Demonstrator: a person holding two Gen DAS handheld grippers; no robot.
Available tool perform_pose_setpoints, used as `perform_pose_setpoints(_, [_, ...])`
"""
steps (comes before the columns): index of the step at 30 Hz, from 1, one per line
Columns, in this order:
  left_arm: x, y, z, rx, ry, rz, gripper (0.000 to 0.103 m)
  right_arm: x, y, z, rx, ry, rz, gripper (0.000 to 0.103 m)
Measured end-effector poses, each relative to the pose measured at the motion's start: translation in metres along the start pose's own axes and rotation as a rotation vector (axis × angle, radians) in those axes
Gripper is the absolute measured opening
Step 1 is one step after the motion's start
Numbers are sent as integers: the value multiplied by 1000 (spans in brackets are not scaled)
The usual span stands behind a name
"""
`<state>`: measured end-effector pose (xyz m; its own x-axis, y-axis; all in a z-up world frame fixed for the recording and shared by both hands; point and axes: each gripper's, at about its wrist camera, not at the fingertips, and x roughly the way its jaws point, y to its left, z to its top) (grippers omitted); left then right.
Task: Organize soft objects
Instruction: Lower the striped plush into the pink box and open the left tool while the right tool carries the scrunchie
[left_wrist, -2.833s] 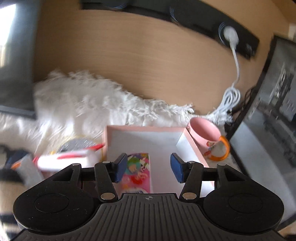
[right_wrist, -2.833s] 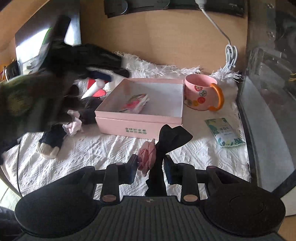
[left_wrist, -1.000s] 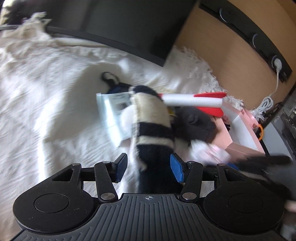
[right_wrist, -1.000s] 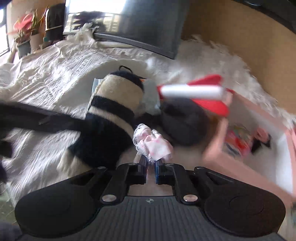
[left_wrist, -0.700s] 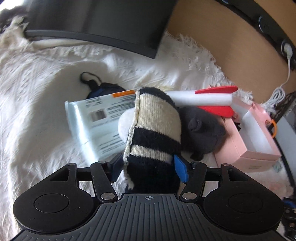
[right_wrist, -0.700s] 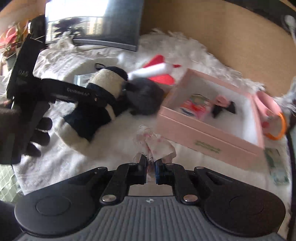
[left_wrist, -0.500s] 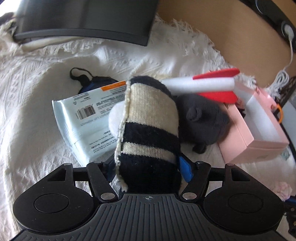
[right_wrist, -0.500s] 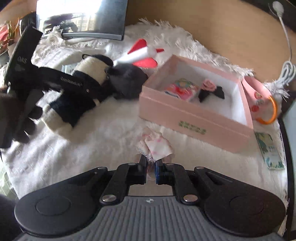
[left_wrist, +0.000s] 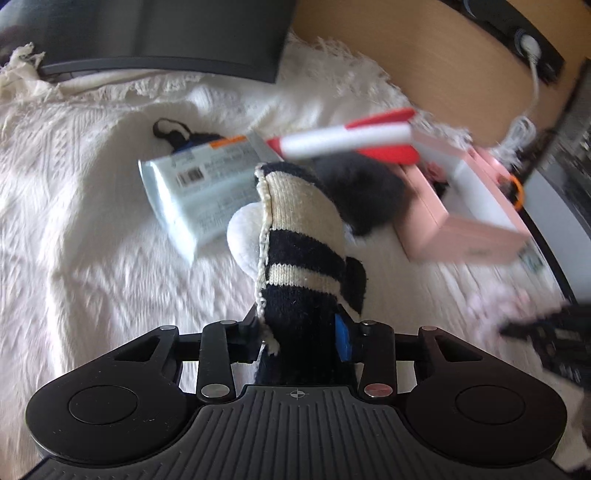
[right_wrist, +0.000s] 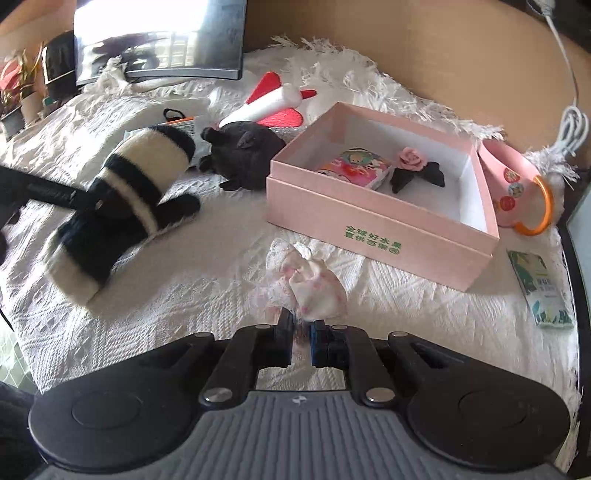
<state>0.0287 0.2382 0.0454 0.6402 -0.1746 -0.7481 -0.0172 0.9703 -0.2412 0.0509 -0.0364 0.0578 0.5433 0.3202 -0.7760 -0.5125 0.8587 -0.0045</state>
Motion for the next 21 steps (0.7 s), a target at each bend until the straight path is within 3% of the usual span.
perform_pose_setpoints(4, [-14, -9, -11, 1, 38, -82, 42, -1, 1, 0, -11, 5, 11, 9])
perform_pose_setpoints(13, [-29, -79, -10, 216, 89, -236, 41, -25, -17, -14, 18, -7, -20, 9])
perform_pose_setpoints(17, [-39, -114, -3, 305, 72, -284, 42, -48, -33, -25, 49, -40, -73, 9])
perform_pose_setpoints(21, [-51, -142, 28, 309, 28, -360, 41, -76, -57, -38, 122, -95, -114, 9])
